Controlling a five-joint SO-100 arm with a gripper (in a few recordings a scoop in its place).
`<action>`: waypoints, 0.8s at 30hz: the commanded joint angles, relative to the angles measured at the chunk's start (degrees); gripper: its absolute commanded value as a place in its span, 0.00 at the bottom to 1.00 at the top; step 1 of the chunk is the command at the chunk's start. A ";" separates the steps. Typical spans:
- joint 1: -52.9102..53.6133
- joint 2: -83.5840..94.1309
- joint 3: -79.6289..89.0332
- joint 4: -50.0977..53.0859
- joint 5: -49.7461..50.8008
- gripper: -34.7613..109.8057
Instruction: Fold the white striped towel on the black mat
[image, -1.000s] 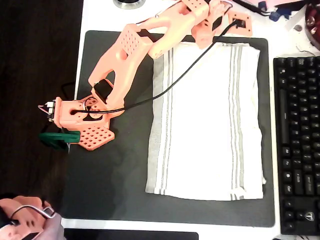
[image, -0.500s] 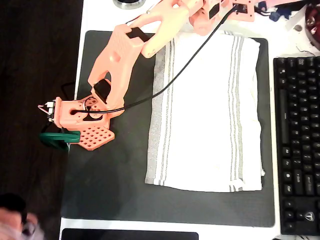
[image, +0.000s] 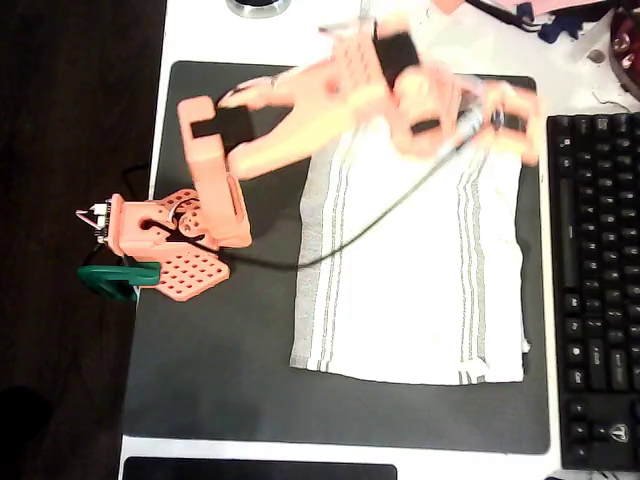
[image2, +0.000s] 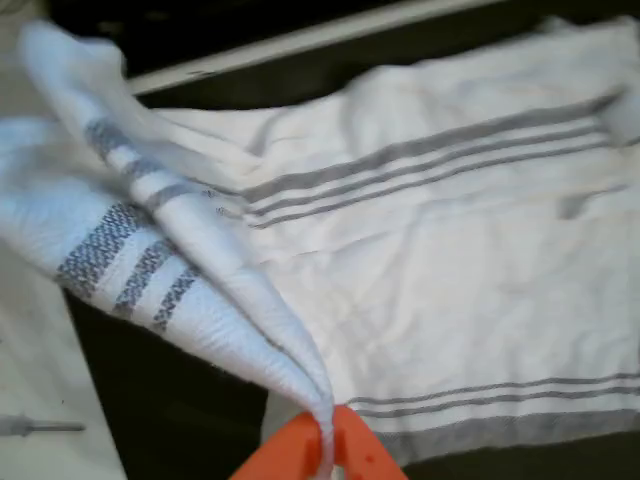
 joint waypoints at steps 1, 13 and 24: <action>7.47 8.17 6.86 -0.88 -5.54 0.24; 40.34 4.04 32.61 -27.95 -21.09 0.34; 39.73 13.89 36.83 -27.95 -21.09 0.35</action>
